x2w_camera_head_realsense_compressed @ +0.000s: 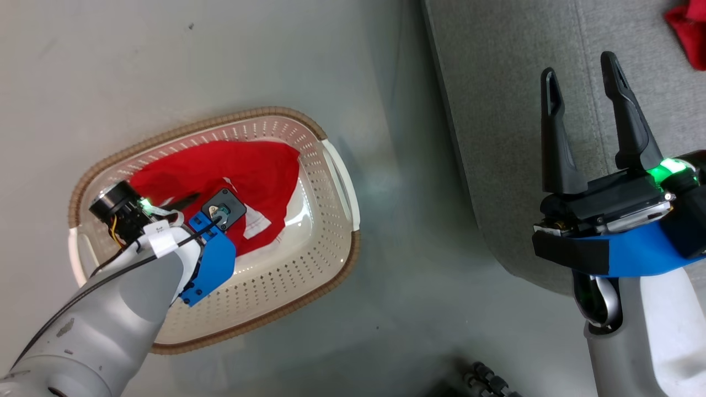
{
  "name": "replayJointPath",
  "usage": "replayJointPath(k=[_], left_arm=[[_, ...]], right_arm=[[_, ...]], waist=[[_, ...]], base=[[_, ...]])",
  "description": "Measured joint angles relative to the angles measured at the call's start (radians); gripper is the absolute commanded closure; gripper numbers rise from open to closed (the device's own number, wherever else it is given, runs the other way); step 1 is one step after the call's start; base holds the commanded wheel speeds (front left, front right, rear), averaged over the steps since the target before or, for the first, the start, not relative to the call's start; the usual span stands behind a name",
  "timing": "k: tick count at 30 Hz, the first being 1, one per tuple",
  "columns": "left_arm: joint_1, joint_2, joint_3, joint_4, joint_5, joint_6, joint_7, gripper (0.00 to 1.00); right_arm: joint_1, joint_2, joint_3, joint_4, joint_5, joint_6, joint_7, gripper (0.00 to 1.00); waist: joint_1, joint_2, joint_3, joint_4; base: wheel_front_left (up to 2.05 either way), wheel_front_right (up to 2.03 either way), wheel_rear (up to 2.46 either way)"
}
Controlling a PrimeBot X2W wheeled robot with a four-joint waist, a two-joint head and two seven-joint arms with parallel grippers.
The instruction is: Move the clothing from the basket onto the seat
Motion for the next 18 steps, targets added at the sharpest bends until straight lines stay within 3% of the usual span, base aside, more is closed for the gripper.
replayJointPath(k=[18], left_arm=[[-0.137, 0.021, -0.007, 0.094, 0.181, 0.000, 0.242, 0.00]], right_arm=[[-0.031, 0.001, 0.006, -0.097, -0.005, 0.000, 0.000, 0.00]], waist=[[-0.0001, 0.0000, 0.199, -0.029]], base=[[0.00, 0.00, 0.00]])
